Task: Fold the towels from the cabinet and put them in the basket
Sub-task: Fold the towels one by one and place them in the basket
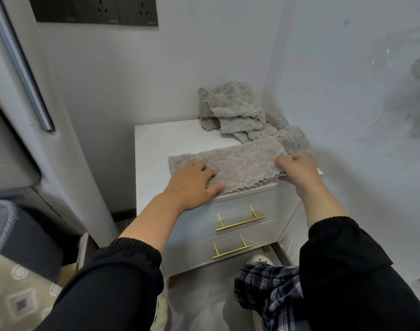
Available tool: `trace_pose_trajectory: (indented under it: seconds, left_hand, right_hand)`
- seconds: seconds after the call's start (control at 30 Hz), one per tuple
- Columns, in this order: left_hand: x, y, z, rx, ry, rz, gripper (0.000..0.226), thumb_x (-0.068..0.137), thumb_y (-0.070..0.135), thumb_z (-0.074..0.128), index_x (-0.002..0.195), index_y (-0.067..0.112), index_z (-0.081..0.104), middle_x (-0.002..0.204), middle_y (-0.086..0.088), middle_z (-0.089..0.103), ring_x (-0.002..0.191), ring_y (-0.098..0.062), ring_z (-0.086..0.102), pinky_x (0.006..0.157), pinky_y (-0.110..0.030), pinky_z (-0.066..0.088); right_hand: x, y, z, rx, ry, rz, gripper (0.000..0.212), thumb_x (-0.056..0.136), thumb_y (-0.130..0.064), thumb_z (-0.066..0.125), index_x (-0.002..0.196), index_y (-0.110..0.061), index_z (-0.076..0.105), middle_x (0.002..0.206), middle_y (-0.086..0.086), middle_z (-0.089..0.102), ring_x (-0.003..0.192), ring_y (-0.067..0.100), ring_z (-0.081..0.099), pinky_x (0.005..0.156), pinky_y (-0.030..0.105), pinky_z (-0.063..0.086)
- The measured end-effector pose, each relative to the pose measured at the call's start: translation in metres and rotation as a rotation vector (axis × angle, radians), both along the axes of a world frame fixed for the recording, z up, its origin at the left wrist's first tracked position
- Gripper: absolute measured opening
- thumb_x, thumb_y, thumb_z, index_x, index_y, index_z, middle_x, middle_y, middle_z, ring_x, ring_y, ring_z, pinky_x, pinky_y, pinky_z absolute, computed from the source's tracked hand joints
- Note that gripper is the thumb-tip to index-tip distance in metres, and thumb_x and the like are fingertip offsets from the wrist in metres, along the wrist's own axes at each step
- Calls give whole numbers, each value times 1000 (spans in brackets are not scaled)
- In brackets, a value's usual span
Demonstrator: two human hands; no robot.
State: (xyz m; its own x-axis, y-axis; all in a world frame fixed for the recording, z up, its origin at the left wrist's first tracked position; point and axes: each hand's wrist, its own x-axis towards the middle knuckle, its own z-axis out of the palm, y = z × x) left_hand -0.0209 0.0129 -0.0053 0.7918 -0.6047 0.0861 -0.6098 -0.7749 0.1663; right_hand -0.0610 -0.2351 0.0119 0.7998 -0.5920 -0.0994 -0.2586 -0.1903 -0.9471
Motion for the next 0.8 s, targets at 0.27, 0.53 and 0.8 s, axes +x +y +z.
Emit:
trace_pose_trajectory:
  seconds: [0.27,0.53,0.8]
  left_hand:
    - [-13,-11,19,-624,151,190,35,88,47,60,94,13,67,94,0,64,81,-13,57,75,-31,46]
    - [-4,2,26,-1019,878,-73,104,62,37,84,149,23,28,140,0,52,130,-9,46,110,-35,34]
    - [-11,6,37,-1139,987,-227,40,42,29,90,78,17,77,84,2,74,83,-11,70,73,-19,53]
  right_hand:
    - [-8,27,25,619,-329,322,21,91,6,50,104,-4,62,100,12,71,94,24,69,78,35,58]
    - [-26,42,39,542,-317,734,29,74,11,66,94,-9,59,93,12,68,88,24,67,81,36,57]
    - [-27,37,41,451,-357,701,30,70,10,71,85,-14,61,74,2,67,69,15,65,65,26,55]
